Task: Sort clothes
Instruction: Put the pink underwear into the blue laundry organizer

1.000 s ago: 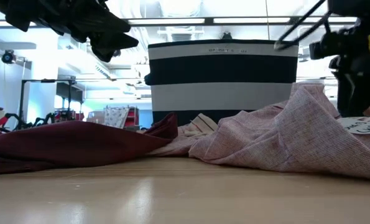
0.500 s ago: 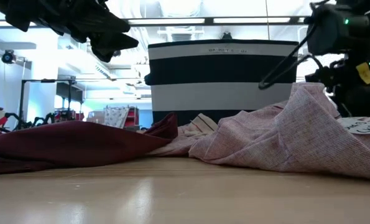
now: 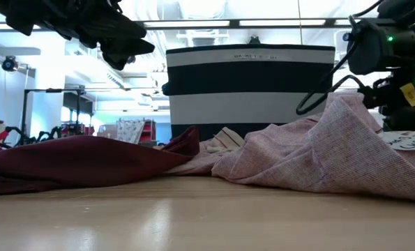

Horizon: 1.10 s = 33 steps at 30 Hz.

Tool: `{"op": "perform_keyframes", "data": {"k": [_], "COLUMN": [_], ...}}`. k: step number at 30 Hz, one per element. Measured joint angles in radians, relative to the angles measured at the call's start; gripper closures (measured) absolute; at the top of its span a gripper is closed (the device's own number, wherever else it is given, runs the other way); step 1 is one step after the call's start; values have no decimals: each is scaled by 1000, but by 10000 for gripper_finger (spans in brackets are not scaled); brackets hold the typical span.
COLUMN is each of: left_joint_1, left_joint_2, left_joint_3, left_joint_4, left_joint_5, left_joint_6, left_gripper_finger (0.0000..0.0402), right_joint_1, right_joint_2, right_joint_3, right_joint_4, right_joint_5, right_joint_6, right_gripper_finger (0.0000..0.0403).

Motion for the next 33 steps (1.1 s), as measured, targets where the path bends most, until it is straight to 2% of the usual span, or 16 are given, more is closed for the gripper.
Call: {"op": "perform_keyframes", "data": {"k": [6, 14, 23, 33], "left_joint_1": [0, 0, 0, 0], "left_joint_2": [0, 0, 0, -2], "left_joint_3": [0, 0, 0, 0], "left_joint_4": [1, 1, 1, 1], "left_joint_5": [0, 0, 0, 0], "left_joint_6": [-3, -3, -4, 1], "left_gripper_finger": [249, 236, 222, 232], "right_joint_1": [6, 33, 112, 180], "right_joint_2": [-1, -1, -2, 0], "right_joint_3": [82, 304, 581, 851], "right_joint_4": [-13, -154, -337, -353], "right_joint_5": [-30, -4, 76, 188], "right_joint_6": [0, -24, -19, -101], "right_gripper_finger": [400, 402, 403, 403]}}
